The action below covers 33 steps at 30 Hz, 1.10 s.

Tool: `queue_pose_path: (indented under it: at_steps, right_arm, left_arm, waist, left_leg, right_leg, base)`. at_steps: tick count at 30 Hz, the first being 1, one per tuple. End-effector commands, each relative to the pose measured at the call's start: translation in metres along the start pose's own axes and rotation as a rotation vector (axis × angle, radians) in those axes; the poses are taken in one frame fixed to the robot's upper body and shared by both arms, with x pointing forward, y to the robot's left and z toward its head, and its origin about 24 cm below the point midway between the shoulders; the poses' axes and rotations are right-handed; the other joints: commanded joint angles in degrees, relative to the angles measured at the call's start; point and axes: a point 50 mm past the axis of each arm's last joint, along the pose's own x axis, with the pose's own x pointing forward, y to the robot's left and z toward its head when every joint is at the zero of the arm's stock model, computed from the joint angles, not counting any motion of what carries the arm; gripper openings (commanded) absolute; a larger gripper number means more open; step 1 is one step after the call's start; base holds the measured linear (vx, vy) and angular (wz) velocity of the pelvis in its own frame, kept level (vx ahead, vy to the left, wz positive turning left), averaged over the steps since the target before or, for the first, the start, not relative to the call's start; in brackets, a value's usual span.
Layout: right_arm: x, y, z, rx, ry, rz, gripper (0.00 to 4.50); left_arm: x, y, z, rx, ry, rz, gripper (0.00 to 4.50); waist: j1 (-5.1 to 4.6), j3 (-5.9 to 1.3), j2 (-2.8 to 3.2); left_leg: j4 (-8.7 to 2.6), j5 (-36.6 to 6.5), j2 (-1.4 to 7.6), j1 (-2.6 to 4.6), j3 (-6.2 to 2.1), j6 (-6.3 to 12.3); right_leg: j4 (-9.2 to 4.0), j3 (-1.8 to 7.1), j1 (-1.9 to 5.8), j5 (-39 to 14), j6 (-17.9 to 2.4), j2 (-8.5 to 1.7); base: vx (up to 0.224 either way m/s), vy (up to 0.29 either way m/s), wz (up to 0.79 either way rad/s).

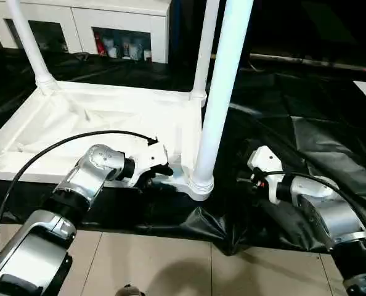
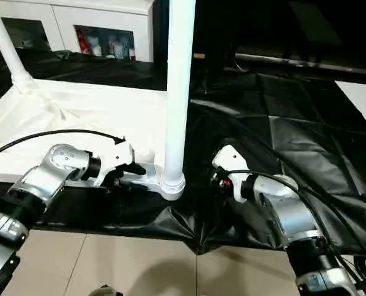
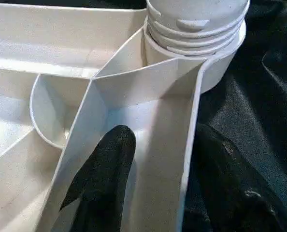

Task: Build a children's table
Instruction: Rotate table base

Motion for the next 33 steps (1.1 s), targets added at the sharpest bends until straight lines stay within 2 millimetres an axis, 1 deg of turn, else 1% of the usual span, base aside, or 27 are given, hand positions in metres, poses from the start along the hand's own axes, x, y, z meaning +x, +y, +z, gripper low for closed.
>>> queue_pose_path:
  at_steps: [1, 2, 4, 5, 6, 8, 9, 10, 11, 12, 13, 15, 16, 17, 19, 20, 22, 23, 25, 26, 27, 28, 29, 30, 31, 33]
  right_arm:
    - [-0.004, -0.001, 0.004, -0.01, -0.001, 0.002, 3.85]
    - [-0.004, -0.001, 0.004, -0.01, -0.001, 0.002, 3.85]
    - [-0.004, 0.0, 0.004, -0.007, 0.003, 0.01, 3.85]
    - [-0.004, 0.001, 0.004, -0.007, 0.004, 0.011, 3.85]
    - [-0.005, 0.001, 0.004, -0.005, 0.006, 0.015, 3.85]
    - [-0.005, 0.001, 0.004, -0.004, 0.006, 0.016, 3.85]
    - [-0.005, 0.001, 0.004, -0.003, 0.006, 0.016, 3.85]
    - [-0.005, 0.001, 0.004, -0.002, 0.007, 0.016, 3.85]
    - [-0.005, 0.001, 0.004, -0.002, 0.007, 0.015, 3.85]
    - [-0.005, 0.001, 0.004, -0.002, 0.008, 0.014, 3.85]
    - [-0.005, 0.001, 0.004, -0.002, 0.008, 0.014, 3.85]
    - [-0.005, 0.001, 0.004, -0.001, 0.008, 0.011, 3.85]
    - [-0.005, 0.001, 0.004, -0.001, 0.008, 0.01, 3.85]
    - [-0.005, 0.001, 0.004, -0.002, 0.008, 0.01, 3.85]
    - [-0.005, 0.0, 0.004, -0.004, 0.009, 0.008, 3.85]
    - [-0.005, 0.0, 0.004, -0.004, 0.009, 0.007, 3.85]
    - [-0.005, 0.0, 0.003, -0.007, 0.01, 0.005, 3.85]
    - [-0.006, -0.001, 0.004, -0.007, 0.01, 0.004, 3.85]
    - [-0.006, -0.001, 0.004, -0.008, 0.009, 0.002, 3.85]
    - [-0.006, -0.001, 0.004, -0.008, 0.009, 0.002, 3.85]
    - [-0.005, -0.001, 0.004, -0.007, 0.008, 0.0, 3.85]
    - [-0.005, -0.001, 0.004, -0.007, 0.008, -0.001, 3.85]
    - [-0.005, -0.001, 0.004, 0.002, 0.0, -0.006, 3.85]
    - [-0.005, -0.001, 0.005, 0.009, -0.007, -0.008, 3.85]
    - [-0.005, -0.001, 0.005, 0.014, -0.012, -0.009, 3.85]
    - [-0.004, 0.001, 0.005, 0.016, -0.019, -0.006, 3.85]
  left_arm:
    - [0.0, 0.001, -0.004, 0.0, 0.033, -0.007, 2.08]
    - [0.0, 0.001, -0.004, 0.0, 0.033, -0.007, 1.95]
    - [-0.001, 0.002, -0.006, -0.006, 0.039, -0.008, 1.82]
    - [-0.002, 0.002, -0.007, -0.007, 0.04, -0.008, 1.59]
    - [-0.002, 0.003, -0.008, -0.012, 0.046, -0.014, 1.54]
    - [-0.002, 0.003, -0.008, -0.013, 0.048, -0.018, 1.47]
    - [-0.003, 0.003, -0.009, -0.015, 0.056, -0.024, 1.32]
    - [-0.003, 0.003, -0.009, -0.018, 0.063, -0.03, 1.32]
    - [-0.004, 0.003, -0.011, -0.03, 0.075, -0.047, 1.17]
    - [-0.005, 0.003, -0.011, -0.034, 0.077, -0.052, 1.08]
    - [-0.005, 0.003, -0.011, -0.035, 0.078, -0.053, 1.08]
    - [-0.007, 0.003, -0.013, -0.049, 0.087, -0.069, 1.03]
    - [-0.007, 0.003, -0.013, -0.05, 0.089, -0.07, 0.82]
    - [-0.007, 0.003, -0.013, -0.051, 0.089, -0.07, 0.82]
    - [-0.008, 0.004, -0.014, -0.053, 0.092, -0.07, 0.67]
    - [-0.008, 0.004, -0.014, -0.055, 0.093, -0.07, 0.67]
    - [-0.008, 0.004, -0.015, -0.06, 0.097, -0.072, 0.51]
    - [-0.008, 0.004, -0.015, -0.067, 0.094, -0.069, 0.34]
    - [-0.009, 0.004, -0.015, -0.083, 0.088, -0.067, 0.28]
    - [-0.009, 0.004, -0.015, -0.086, 0.088, -0.067, 0.15]
    - [-0.008, 0.003, -0.016, -0.102, 0.086, -0.073, 0.15]
    - [-0.008, 0.003, -0.016, -0.105, 0.084, -0.077, 0.07]
    - [-0.007, 0.001, -0.016, -0.137, 0.068, -0.076, 0.07]
    - [-0.005, -0.001, -0.016, -0.159, 0.047, -0.079, 0.05]
    - [-0.004, -0.002, -0.015, -0.173, 0.033, -0.08, 0.02]
    - [0.0, -0.003, -0.013, -0.197, -0.01, -0.057, 0.02]
  waist:
    - [0.37, -4.01, 0.57]
    - [0.38, -3.95, 0.49]
    - [0.44, -3.96, 0.6]
    - [0.43, -3.88, 0.59]
    - [0.43, -3.87, 0.66]
    - [0.43, -3.83, 0.58]
    - [0.45, -3.82, 0.72]
    - [0.44, -3.84, 0.71]
    - [0.46, -3.82, 0.66]
    - [0.46, -3.87, 0.75]
    - [0.43, -3.84, 0.69]
    - [0.43, -3.9, 0.8]
    - [0.45, -3.93, 0.82]
    - [0.44, -3.96, 0.8]
    - [0.39, -3.97, 0.74]
    - [0.41, -3.99, 0.81]
    - [0.35, -3.9, 0.83]
    - [0.35, -3.86, 0.76]
    - [0.35, -3.82, 0.73]
    - [0.32, -3.79, 0.7]
    - [0.3, -3.84, 0.79]
    - [0.24, -3.84, 0.76]
    - [0.19, -3.87, 0.65]
    - [0.17, -3.91, 0.66]
    - [0.06, -3.97, 0.7]
    - [-0.11, -4.03, 0.62]
  left_leg:
    - [-3.45, -9.71, 0.3, 0.39, -0.13, 0.82]
    - [-3.39, -10.1, 0.24, 0.47, -0.03, 0.81]
    - [-3.46, -10.2, 0.35, 0.47, -0.08, 0.73]
    - [-3.47, -10.45, 0.28, 0.55, -0.06, 0.67]
    - [-3.53, -10.75, 0.34, 0.46, -0.13, 0.55]
    - [-3.55, -11.04, 0.35, 0.58, -0.13, 0.49]
    - [-3.57, -11.41, 0.36, 0.61, -0.12, 0.45]
    - [-3.55, -11.44, 0.36, 0.6, -0.14, 0.4]
    - [-3.54, -11.28, 0.26, 0.56, -0.12, 0.42]
    - [-3.59, -11.15, 0.35, 0.56, -0.18, 0.36]
    - [-3.57, -11.1, 0.33, 0.53, -0.16, 0.42]
    - [-3.55, -10.73, 0.38, 0.53, -0.19, 0.49]
    - [-3.54, -10.66, 0.38, 0.52, -0.2, 0.48]
    - [-3.54, -10.31, 0.36, 0.42, -0.2, 0.53]
    - [-3.54, -10.21, 0.35, 0.44, -0.19, 0.64]
    - [-3.54, -10.14, 0.38, 0.48, -0.18, 0.73]
    - [-3.59, -10.43, 0.34, 0.46, -0.18, 0.74]
    - [-3.56, -10.81, 0.33, 0.48, -0.15, 0.71]
    - [-3.59, -10.93, 0.33, 0.48, -0.13, 0.71]
    - [-3.61, -10.96, 0.34, 0.5, -0.16, 0.7]
    - [-3.65, -10.74, 0.41, 0.5, -0.19, 0.71]
    - [-3.64, -10.65, 0.41, 0.46, -0.19, 0.73]
    - [-3.63, -10.24, 0.42, 0.43, -0.19, 0.77]
    - [-3.6, -9.95, 0.41, 0.39, -0.18, 0.8]
    - [-3.59, -9.2, 0.42, 0.35, -0.16, 1.02]
    - [-3.52, -8.61, 0.38, 0.28, -0.14, 1.53]
  right_leg:
    - [-5.43, 2.91, 3.63, -2.95, -10.5, -4.81]
    - [-5.62, 2.96, 3.53, -4.06, -10.26, -4.81]
    - [-5.73, 2.98, 3.52, -5.23, -10.07, -4.94]
    - [-5.79, 2.95, 3.41, -5.86, -9.99, -4.81]
    - [-5.87, 2.96, 3.46, -6.49, -9.95, -4.98]
    - [-5.91, 2.94, 3.39, -7.13, -9.81, -4.92]
    - [-6.07, 2.97, 3.31, -7.92, -9.82, -5.01]
    - [-6.02, 2.98, 3.36, -7.9, -9.83, -5.04]
    - [-6.09, 2.97, 3.36, -8.2, -9.68, -4.95]
    - [-6.03, 2.96, 3.4, -8.19, -9.64, -5.05]
    - [-6.06, 2.97, 3.36, -8.05, -9.68, -5.01]
    - [-5.91, 2.98, 3.36, -6.69, -10.19, -5.03]
    - [-5.85, 2.96, 3.39, -6.34, -10.36, -5.01]
    - [-5.74, 2.95, 3.49, -5.3, -10.62, -4.99]
    - [-5.7, 2.91, 3.49, -4.7, -10.85, -4.94]
    - [-5.67, 2.92, 3.48, -4.33, -11.0, -5.0]
    - [-5.73, 2.87, 3.47, -4.72, -10.98, -4.93]
    - [-5.86, 2.93, 3.47, -5.56, -10.84, -5.05]
    - [-5.96, 2.94, 3.47, -6.62, -10.65, -5.09]
    - [-5.94, 2.92, 3.44, -7.2, -10.5, -5.05]
    - [-5.93, 2.93, 3.46, -7.15, -10.52, -5.14]
    - [-5.91, 2.95, 3.46, -6.9, -10.55, -5.11]
    - [-5.79, 2.95, 3.49, -6.03, -10.74, -5.05]
    - [-5.67, 2.96, 3.54, -5.38, -10.9, -5.05]
    - [-5.51, 2.92, 3.58, -3.59, -11.42, -4.99]
    - [-5.4, 2.88, 3.69, -1.96, -11.91, -4.96]
  base:
    - [0.0, 0.0, 0.0]
    - [0.0, 0.0, 0.0]
    - [0.0, 0.0, 0.0]
    - [0.0, 0.0, 0.0]
    - [0.0, 0.0, 0.0]
    - [0.0, 0.0, 0.0]
    - [0.0, 0.0, 0.0]
    - [0.0, 0.0, 0.0]
    - [0.0, 0.0, 0.0]
    - [0.0, 0.0, 0.0]
    - [0.0, 0.0, 0.0]
    - [0.0, 0.0, 0.0]
    - [0.0, 0.0, 0.0]
    - [0.0, 0.0, 0.0]
    - [0.0, 0.0, 0.0]
    - [0.0, 0.0, 0.0]
    - [0.0, 0.0, 0.0]
    - [0.0, 0.0, 0.0]
    - [0.0, 0.0, 0.0]
    - [0.0, 0.0, 0.0]
    - [0.0, 0.0, 0.0]
    - [0.0, 0.0, 0.0]
    - [0.0, 0.0, 0.0]
    - [0.0, 0.0, 0.0]
    - [0.0, 0.0, 0.0]
    - [0.0, 0.0, 0.0]
